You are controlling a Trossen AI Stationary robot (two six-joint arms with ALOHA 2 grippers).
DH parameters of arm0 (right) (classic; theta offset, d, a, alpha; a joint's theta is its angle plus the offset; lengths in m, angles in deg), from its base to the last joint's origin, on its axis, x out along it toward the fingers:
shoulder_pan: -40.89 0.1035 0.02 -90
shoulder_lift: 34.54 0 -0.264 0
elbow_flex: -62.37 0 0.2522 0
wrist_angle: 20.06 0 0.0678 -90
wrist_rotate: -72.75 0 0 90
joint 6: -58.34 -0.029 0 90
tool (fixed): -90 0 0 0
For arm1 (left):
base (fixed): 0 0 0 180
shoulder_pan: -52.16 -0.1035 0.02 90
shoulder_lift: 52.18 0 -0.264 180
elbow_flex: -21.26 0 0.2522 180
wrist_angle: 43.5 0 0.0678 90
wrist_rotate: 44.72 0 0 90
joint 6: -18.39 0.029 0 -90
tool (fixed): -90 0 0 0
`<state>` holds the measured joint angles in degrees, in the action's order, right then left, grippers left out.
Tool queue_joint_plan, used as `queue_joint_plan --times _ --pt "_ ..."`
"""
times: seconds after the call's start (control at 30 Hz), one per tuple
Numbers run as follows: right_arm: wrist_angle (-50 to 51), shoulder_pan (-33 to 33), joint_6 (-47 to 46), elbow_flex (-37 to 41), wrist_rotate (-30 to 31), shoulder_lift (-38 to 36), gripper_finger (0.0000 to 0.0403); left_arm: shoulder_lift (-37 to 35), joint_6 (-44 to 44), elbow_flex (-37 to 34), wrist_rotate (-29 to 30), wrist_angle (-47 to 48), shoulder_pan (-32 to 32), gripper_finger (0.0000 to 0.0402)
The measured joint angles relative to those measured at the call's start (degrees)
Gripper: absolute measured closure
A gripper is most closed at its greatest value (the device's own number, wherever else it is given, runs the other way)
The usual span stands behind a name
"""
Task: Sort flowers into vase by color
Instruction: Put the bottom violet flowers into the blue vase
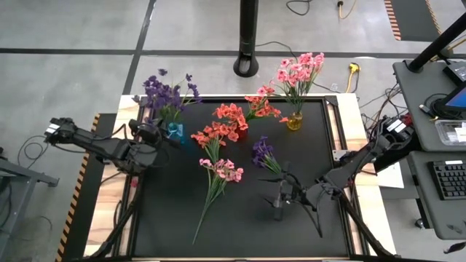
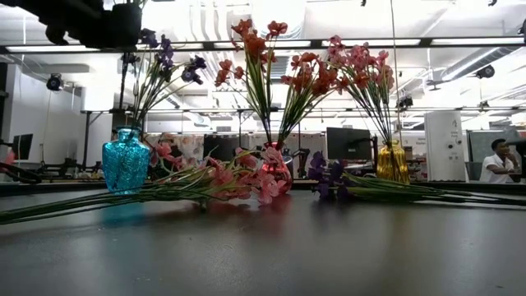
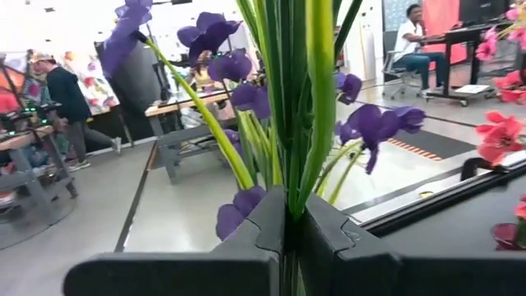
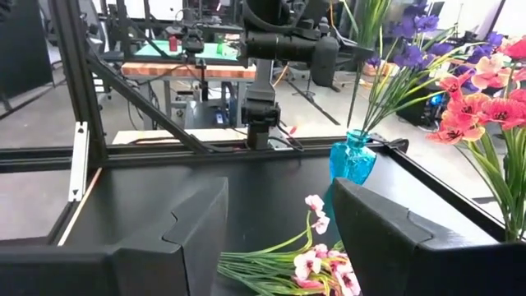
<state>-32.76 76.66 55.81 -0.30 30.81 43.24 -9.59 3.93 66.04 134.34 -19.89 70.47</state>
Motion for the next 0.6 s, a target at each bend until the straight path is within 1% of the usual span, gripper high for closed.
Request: queue_joint_plan --times 0.17,0.3,0.4,0.6 --pt "0.0 -0.2 -0.1 0.0 0.0 0.0 0.0193 0.1 -1.4 0.0 0.0 0.0 -2.2 0.0401" --pt "0.0 -0.5 -0.1 0.0 0.0 0.0 0.0193 0.1 -6.7 0.0 0.0 0.0 -2.8 0.0401" --pt "0.0 -0.6 -0.1 0.0 0.0 0.0 0.0193 0.2 -8.7 0.0 0.0 0.0 -3.3 0.0401" --pt "0.0 -0.7 -0.1 0.0 0.0 -0.1 0.0193 0.4 -9.2 0.0 0.0 0.0 -5.0 0.0401"
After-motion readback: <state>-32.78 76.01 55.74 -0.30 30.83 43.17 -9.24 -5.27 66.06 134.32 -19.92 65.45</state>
